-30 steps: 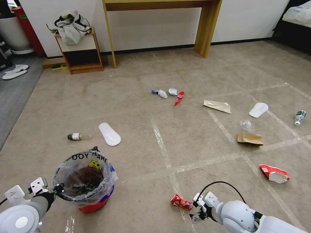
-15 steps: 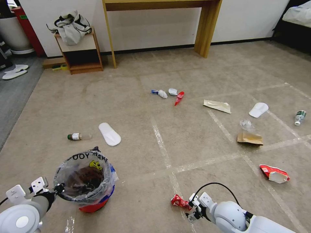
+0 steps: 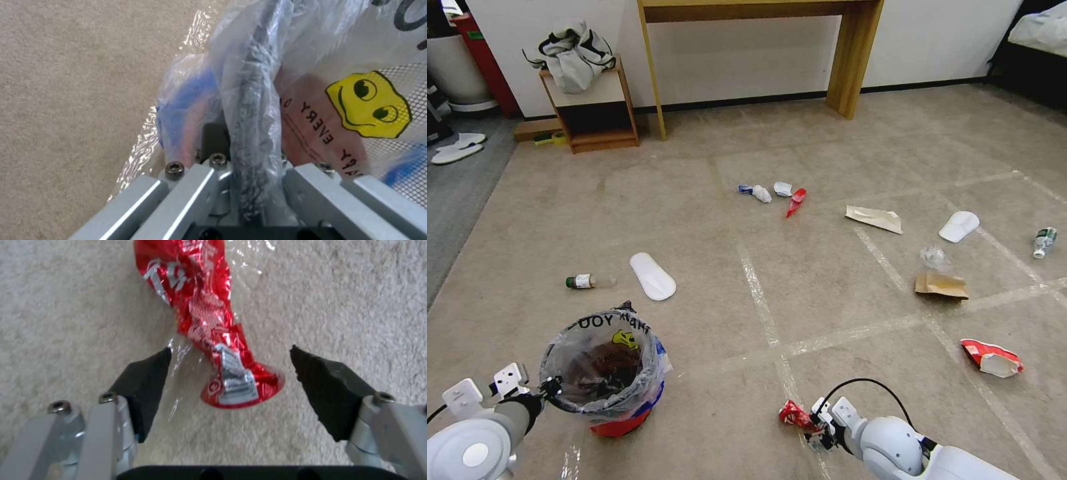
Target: Pick up the trash bin and place the garbage on the floor into it.
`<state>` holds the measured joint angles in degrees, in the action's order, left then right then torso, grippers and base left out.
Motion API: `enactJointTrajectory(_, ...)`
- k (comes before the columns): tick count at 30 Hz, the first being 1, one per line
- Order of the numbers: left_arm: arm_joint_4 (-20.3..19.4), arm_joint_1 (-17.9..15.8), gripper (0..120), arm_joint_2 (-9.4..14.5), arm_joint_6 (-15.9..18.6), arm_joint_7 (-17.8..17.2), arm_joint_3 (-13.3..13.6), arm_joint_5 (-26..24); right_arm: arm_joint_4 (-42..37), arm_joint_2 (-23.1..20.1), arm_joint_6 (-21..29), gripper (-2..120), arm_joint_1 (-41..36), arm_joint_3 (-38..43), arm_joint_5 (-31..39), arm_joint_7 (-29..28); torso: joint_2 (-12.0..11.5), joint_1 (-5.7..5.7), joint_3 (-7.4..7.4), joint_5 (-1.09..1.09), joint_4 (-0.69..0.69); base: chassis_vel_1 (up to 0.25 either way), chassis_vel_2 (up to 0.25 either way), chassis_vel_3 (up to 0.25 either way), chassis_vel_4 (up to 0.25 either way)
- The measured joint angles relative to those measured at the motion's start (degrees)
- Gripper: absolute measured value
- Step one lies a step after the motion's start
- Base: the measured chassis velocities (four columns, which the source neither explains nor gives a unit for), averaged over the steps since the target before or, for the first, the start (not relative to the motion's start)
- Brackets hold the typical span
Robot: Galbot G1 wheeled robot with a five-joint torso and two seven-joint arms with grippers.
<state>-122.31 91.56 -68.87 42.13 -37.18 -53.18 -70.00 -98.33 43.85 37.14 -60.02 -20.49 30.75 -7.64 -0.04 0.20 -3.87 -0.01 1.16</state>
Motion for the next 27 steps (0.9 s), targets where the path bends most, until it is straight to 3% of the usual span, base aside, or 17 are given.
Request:
enactJointTrajectory(4, -0.05, -0.08, 1, 0.07, 0.0, 0.04, 0.37, 0.0, 1.82, 0.86, -1.33, 61, -0.03, -0.02, -0.68, -0.46, 0.0, 0.0, 0.0, 0.0, 0.0, 0.0, 0.0, 0.0, 0.0)
enactJointTrajectory(12, -0.17, -0.16, 1, -0.04, 0.0, 0.12, 0.76, 0.17, 3.35, 1.38, -2.79, 56, -0.31, -0.06, -1.59, -0.5, 0.0, 0.0, 0.0, 0.0, 0.0, 0.0, 0.0, 0.0, 0.0)
enactJointTrajectory(16, -0.17, -0.26, 1, -0.06, 0.0, 0.13, 0.84, 0.27, 3.41, 1.38, -3.05, 46, -0.36, -0.06, -1.69, -0.54, 0.0, 0.0, 0.0, 0.0, 0.0, 0.0, 0.0, 0.0, 0.0)
enactJointTrajectory(18, -0.16, -0.37, 1, -0.16, 0.0, 0.16, 0.94, 0.41, 3.54, 1.38, -3.46, 36, -0.38, -0.06, -1.81, -0.62, 0.0, 0.0, 0.0, 0.0, 0.0, 0.0, 0.0, 0.0, 0.0)
enactJointTrajectory(27, -0.02, -0.45, 1, -0.34, 0.0, 0.23, 1.12, 0.69, 3.82, 1.32, -4.6, 35, -0.5, 0.12, -2.06, -0.87, 0.0, -0.01, 0.0, 0.0, 0.0, 0.0, 0.0, 0.0, 0.0)
